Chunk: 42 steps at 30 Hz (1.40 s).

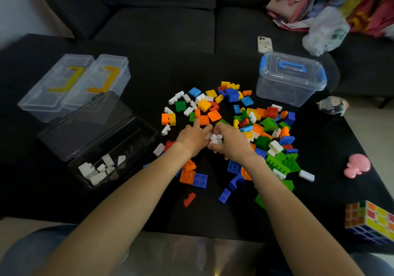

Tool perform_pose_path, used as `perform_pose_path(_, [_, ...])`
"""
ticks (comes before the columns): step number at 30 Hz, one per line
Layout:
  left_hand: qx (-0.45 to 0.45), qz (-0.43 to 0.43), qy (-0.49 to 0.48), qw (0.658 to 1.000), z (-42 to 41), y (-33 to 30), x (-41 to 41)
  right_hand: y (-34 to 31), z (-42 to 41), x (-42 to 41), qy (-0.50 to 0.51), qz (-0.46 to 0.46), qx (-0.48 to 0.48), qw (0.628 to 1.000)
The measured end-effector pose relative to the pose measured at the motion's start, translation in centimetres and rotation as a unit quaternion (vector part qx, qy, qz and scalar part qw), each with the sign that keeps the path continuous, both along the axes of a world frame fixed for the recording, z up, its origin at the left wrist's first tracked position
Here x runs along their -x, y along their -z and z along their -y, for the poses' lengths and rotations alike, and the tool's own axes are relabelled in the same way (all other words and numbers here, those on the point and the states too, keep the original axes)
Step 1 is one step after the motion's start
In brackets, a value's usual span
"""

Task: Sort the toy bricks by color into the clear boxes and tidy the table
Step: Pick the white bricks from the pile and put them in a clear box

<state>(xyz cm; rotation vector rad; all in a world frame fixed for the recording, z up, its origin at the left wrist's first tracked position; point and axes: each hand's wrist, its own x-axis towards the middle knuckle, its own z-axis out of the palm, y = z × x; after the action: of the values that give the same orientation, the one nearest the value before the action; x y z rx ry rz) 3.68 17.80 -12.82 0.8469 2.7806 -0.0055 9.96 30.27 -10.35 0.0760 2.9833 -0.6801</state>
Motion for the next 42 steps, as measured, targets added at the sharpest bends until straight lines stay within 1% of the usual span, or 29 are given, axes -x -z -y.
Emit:
perform_pose_path(3, [-0.030, 0.026, -0.015, 0.999, -0.1, -0.3, 0.0, 0.0, -0.4, -0.4, 0.014, -0.039, 0.042, 0.998])
perform_pose_path(6, [-0.110, 0.064, -0.042, 0.991, 0.5, -0.6, 0.0, 0.4, -0.5, -0.7, 0.042, -0.058, 0.075, 0.995])
perform_pose_path(9, [-0.165, 0.050, -0.061, 0.983, 1.5, -0.4, -0.2, 0.9, -0.4, -0.6, 0.065, -0.053, 0.066, 0.994])
perform_pose_path(12, [-0.199, 0.038, -0.066, 0.977, 2.1, -0.7, -0.4, 0.8, -0.1, -0.4, 0.057, -0.046, 0.056, 0.996])
perform_pose_path(14, [-0.240, 0.028, -0.048, 0.969, 2.3, -1.5, -0.6, 0.5, 0.3, -0.3, 0.059, -0.063, 0.064, 0.994])
perform_pose_path(16, [-0.285, 0.041, -0.037, 0.957, 2.4, -2.6, -0.7, 0.1, 0.5, -0.4, 0.073, -0.091, 0.086, 0.989])
perform_pose_path(17, [-0.306, 0.059, -0.045, 0.949, 2.5, -3.2, -0.7, -0.1, 0.6, -0.5, 0.089, -0.100, 0.111, 0.985])
perform_pose_path(19, [-0.351, 0.108, -0.077, 0.927, 3.0, -4.5, -0.6, -0.9, 1.0, -0.8, 0.127, -0.103, 0.222, 0.961])
perform_pose_path(21, [-0.405, 0.147, -0.101, 0.897, 4.2, -5.8, -0.5, -2.0, 1.6, -1.1, 0.164, -0.095, 0.361, 0.913])
perform_pose_path(22, [-0.432, 0.151, -0.112, 0.882, 5.2, -6.4, -0.6, -2.7, 2.2, -1.2, 0.173, -0.090, 0.414, 0.889])
perform_pose_path(23, [-0.457, 0.142, -0.125, 0.869, 6.5, -6.9, -0.8, -3.5, 3.0, -1.2, 0.172, -0.087, 0.455, 0.870])
perform_pose_path(24, [-0.477, 0.123, -0.137, 0.860, 8.2, -7.2, -1.1, -4.1, 4.0, -1.1, 0.159, -0.082, 0.482, 0.858])
perform_pose_path(26, [-0.482, 0.063, -0.156, 0.860, 12.3, -7.1, -1.7, -5.0, 6.8, -0.5, 0.120, -0.064, 0.500, 0.855])
perform_pose_path(27, [-0.457, 0.030, -0.167, 0.873, 14.4, -6.6, -1.9, -5.3, 8.4, -0.2, 0.097, -0.055, 0.498, 0.860])
perform_pose_path(29, [-0.351, -0.011, -0.179, 0.919, 18.1, -5.1, -2.6, -5.2, 12.0, 0.7, 0.049, -0.050, 0.470, 0.880])
perform_pose_path(31, [-0.239, -0.013, -0.154, 0.959, 20.6, -3.3, -3.7, -4.5, 15.1, 1.4, 0.000, -0.082, 0.392, 0.916])
perform_pose_path(32, [-0.202, -0.016, -0.134, 0.970, 21.5, -2.7, -4.2, -4.1, 16.3, 1.9, -0.026, -0.103, 0.338, 0.935])
perform_pose_path(34, [-0.158, -0.045, -0.097, 0.982, 22.7, -2.1, -5.1, -3.3, 18.0, 2.4, -0.073, -0.120, 0.237, 0.961])
perform_pose_path(36, [-0.132, -0.065, -0.070, 0.987, 23.5, -1.8, -5.6, -2.8, 19.0, 2.7, -0.111, -0.107, 0.152, 0.976])
perform_pose_path(38, [-0.137, -0.072, -0.067, 0.986, 23.8, -1.4, -6.2, -2.6, 19.7, 3.0, -0.138, -0.083, 0.083, 0.983])
perform_pose_path(40, [-0.158, -0.080, -0.093, 0.980, 22.9, -1.1, -6.7, -2.6, 19.9, 3.3, -0.164, -0.060, 0.023, 0.984])
perform_pose_path(42, [-0.181, -0.105, -0.108, 0.972, 21.7, -0.5, -7.1, -2.6, 19.7, 3.5, -0.174, -0.034, -0.027, 0.984])
